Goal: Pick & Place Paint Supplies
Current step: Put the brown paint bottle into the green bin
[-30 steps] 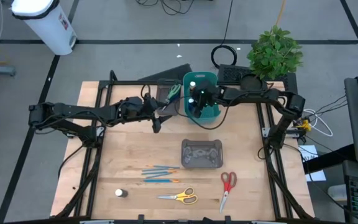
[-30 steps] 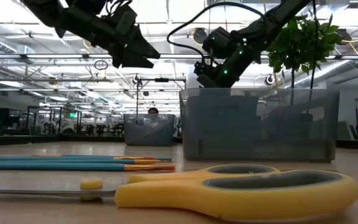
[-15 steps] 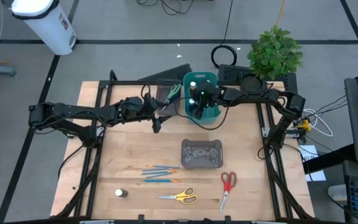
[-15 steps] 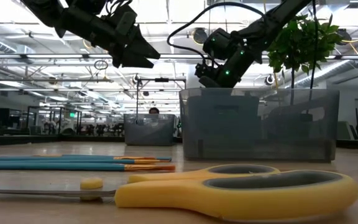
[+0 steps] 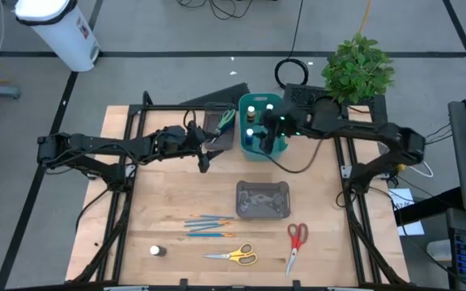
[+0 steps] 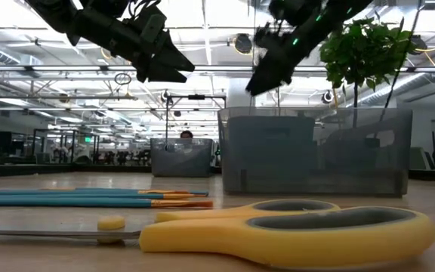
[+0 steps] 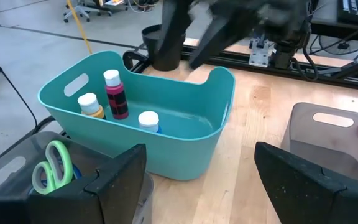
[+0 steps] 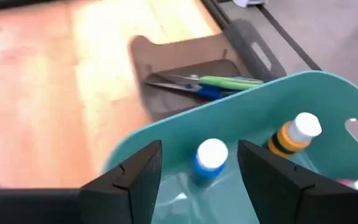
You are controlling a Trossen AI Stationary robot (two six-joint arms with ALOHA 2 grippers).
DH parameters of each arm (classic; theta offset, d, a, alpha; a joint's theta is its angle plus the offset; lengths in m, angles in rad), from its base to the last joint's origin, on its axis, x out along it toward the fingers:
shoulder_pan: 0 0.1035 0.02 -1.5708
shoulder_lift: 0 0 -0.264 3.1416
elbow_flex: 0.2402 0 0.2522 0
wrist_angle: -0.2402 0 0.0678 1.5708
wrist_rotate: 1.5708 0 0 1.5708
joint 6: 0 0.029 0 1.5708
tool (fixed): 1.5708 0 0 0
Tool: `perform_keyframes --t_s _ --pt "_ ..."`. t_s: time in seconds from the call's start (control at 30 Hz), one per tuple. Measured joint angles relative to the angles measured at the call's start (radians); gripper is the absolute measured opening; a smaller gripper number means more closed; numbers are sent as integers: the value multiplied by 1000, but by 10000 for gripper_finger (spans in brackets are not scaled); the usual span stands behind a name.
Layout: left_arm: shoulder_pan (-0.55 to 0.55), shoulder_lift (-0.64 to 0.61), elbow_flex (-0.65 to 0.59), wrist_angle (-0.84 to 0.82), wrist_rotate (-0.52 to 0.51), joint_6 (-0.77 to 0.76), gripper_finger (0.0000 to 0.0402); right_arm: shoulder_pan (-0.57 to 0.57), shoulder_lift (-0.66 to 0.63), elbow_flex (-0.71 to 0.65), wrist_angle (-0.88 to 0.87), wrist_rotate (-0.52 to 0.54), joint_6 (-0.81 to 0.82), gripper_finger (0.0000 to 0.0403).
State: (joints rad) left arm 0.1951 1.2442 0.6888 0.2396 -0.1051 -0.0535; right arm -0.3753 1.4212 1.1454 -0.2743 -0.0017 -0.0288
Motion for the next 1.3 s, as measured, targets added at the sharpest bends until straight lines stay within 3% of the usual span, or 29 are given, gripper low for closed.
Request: perform_keyframes --t_s 0.4,0.57,0.77,1.0,1.2,1.3 --pt "-1 0 0 -1 0 -15 308 191 -330 0 -292 0 128 185" --pt "-1 0 0 -1 1 -26 308 257 -424 -86 -293 0 185 175" --pt "-1 0 0 -4 2 -87 308 346 -533 -291 -115 0 228 164" --pt "-1 0 1 -79 46 -179 308 470 -629 -535 237 -1 222 155" --pt "-32 -38 12 -230 356 -144 308 521 -679 -668 446 -1 219 150" --pt "-127 -78 81 -424 391 -100 308 524 -697 -705 483 -1 219 150"
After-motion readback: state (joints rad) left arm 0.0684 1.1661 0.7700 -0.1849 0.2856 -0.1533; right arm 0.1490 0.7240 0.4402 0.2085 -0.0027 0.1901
